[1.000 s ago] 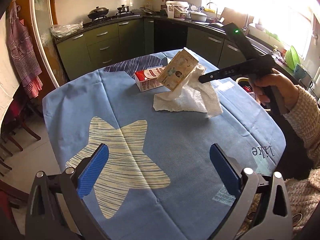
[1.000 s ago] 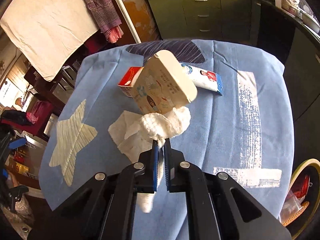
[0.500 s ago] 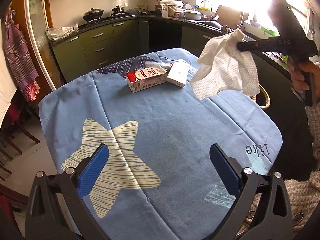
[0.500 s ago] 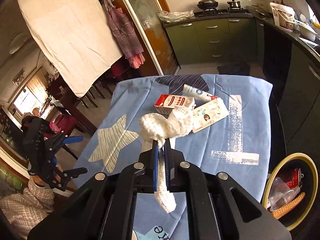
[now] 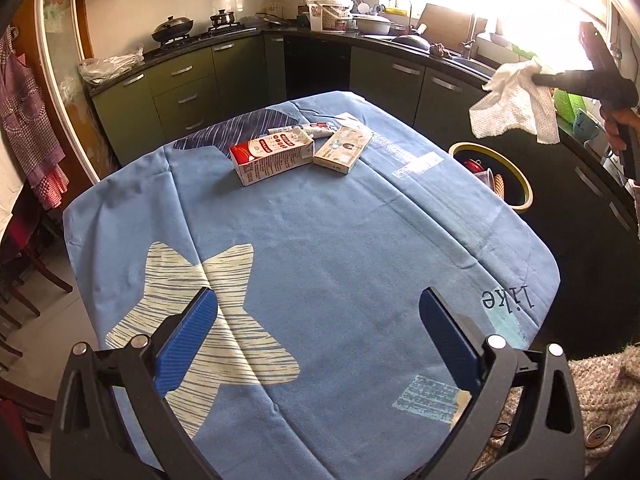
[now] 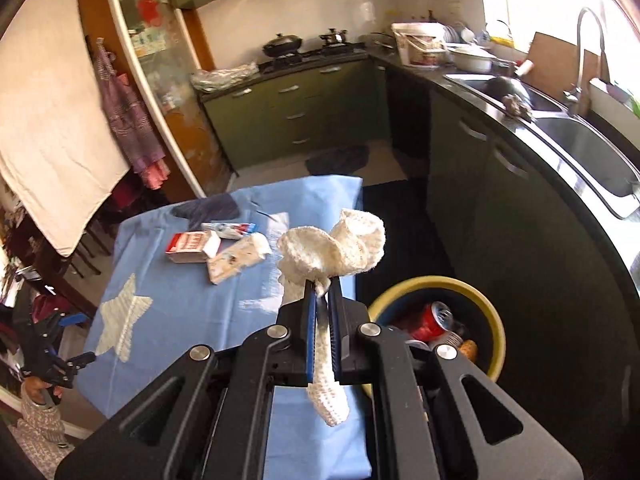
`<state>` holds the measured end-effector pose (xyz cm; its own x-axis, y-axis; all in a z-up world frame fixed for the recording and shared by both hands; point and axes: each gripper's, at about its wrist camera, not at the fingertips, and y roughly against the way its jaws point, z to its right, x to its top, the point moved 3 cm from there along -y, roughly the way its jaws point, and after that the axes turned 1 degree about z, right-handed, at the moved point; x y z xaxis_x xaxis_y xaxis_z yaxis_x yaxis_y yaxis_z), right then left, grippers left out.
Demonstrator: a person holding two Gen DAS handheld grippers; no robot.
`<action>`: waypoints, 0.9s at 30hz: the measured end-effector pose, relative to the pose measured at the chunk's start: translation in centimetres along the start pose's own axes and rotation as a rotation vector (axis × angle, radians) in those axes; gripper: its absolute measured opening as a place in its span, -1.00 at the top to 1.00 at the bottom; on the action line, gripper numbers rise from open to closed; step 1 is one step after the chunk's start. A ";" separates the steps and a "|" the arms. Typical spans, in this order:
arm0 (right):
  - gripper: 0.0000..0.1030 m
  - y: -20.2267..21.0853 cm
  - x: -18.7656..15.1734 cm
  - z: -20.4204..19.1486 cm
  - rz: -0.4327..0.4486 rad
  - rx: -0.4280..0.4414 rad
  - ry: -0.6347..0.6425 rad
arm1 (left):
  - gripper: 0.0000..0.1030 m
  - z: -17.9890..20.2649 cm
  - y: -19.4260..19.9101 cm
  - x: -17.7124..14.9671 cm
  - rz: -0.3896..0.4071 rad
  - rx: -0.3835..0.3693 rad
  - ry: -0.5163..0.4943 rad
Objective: Collect trash
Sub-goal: 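Carry the paper towel over the bin and release it with the right tool, then grasp the beige invisible-tape box with the left tool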
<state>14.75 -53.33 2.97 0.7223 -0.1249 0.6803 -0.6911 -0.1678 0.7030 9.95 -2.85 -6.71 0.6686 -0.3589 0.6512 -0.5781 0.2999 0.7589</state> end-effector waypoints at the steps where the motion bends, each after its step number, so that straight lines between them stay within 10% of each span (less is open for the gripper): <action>1: 0.87 -0.6 -0.4 1.4 -0.011 -0.025 -0.020 | -0.87 0.1 -0.1 0.1 -0.002 -0.001 -0.002; 7: 0.78 -5.8 -2.9 8.5 -0.087 -0.140 -0.129 | -0.87 1.4 -0.4 0.6 -0.014 -0.001 -0.035; 11: -0.03 -9.1 -4.6 10.7 -0.159 -0.211 -0.125 | -0.87 2.2 -0.7 1.0 -0.023 0.002 -0.056; 27: -0.11 -5.2 -7.0 5.1 -0.065 -0.037 -0.084 | -0.87 6.0 -10.1 10.1 -0.086 -0.090 -0.285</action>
<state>13.39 -56.53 -6.48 0.7642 -0.1967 0.6143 -0.6421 -0.1423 0.7533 19.72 -14.78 -7.83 0.5480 -0.6160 0.5659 -0.4724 0.3303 0.8171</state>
